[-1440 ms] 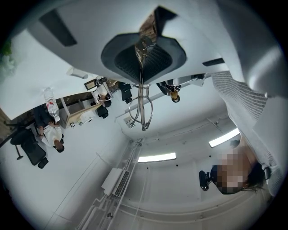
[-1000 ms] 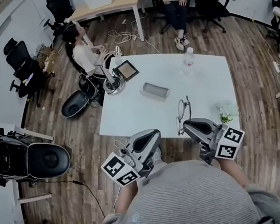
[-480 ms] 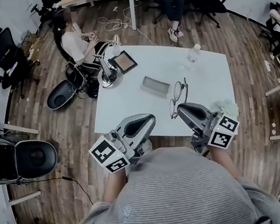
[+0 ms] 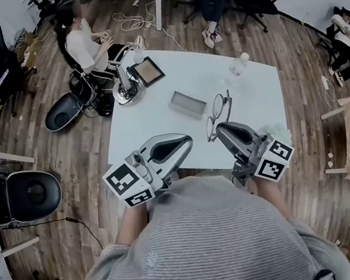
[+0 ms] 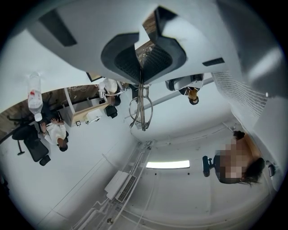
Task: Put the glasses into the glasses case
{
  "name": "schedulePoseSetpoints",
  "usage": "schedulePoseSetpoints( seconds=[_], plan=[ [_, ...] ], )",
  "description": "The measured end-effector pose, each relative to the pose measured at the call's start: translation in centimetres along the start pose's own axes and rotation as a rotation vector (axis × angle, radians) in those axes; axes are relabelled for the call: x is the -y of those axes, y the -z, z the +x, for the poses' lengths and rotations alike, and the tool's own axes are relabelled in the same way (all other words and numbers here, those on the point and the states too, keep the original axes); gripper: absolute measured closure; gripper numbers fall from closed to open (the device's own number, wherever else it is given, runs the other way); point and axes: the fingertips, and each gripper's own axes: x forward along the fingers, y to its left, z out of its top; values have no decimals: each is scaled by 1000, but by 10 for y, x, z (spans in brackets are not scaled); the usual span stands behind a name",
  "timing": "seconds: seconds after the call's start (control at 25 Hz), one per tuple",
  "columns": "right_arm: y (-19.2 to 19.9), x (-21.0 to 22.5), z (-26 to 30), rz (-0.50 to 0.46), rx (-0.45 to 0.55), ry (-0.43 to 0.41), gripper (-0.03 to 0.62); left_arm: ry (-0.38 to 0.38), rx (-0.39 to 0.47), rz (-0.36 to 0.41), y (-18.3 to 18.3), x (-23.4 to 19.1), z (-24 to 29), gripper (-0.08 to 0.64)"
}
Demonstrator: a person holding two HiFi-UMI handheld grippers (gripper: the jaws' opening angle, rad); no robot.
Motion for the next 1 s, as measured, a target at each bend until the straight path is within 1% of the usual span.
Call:
schedulePoseSetpoints(
  seconds=[0.4,0.68,0.8,1.0],
  plan=[
    [-8,10,14,-19,-42,-34,563,19,5,-17,2,-7,15,548],
    [-2,11,35,-61,-118,-58,563,11,18,-22,-3,-17,8,548],
    [2,18,41,-65,-144,-56,563,1,25,-25,-4,-24,6,548],
    [13,37,53,-94,-223,-37,563,-23,52,-41,-6,-39,0,548]
  ],
)
